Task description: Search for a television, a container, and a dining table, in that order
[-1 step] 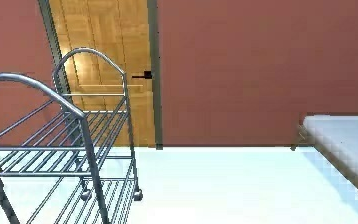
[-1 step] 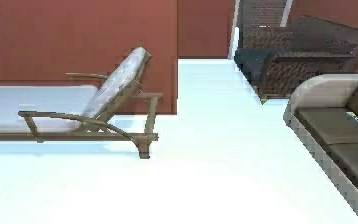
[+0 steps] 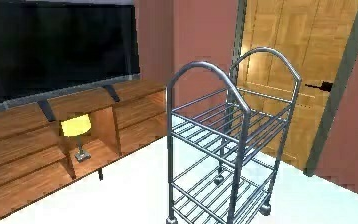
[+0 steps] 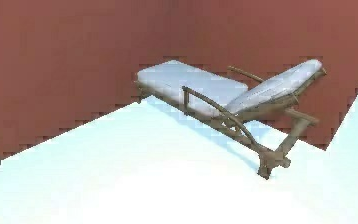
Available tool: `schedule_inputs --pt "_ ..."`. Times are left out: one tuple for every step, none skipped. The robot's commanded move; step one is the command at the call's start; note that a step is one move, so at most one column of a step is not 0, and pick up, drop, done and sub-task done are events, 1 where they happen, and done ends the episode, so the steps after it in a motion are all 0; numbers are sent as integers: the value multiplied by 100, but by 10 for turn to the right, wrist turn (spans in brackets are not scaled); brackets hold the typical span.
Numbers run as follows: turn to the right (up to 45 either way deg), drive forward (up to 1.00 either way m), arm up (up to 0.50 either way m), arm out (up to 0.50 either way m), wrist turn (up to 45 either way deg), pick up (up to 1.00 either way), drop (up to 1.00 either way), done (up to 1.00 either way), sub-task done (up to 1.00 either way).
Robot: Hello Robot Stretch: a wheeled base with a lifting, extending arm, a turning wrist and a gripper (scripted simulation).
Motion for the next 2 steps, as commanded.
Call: schedule_inputs --pt "-300 0 0 0 0 0 0 0 0" --pt "0 60 0 0 0 0 0 0 0"
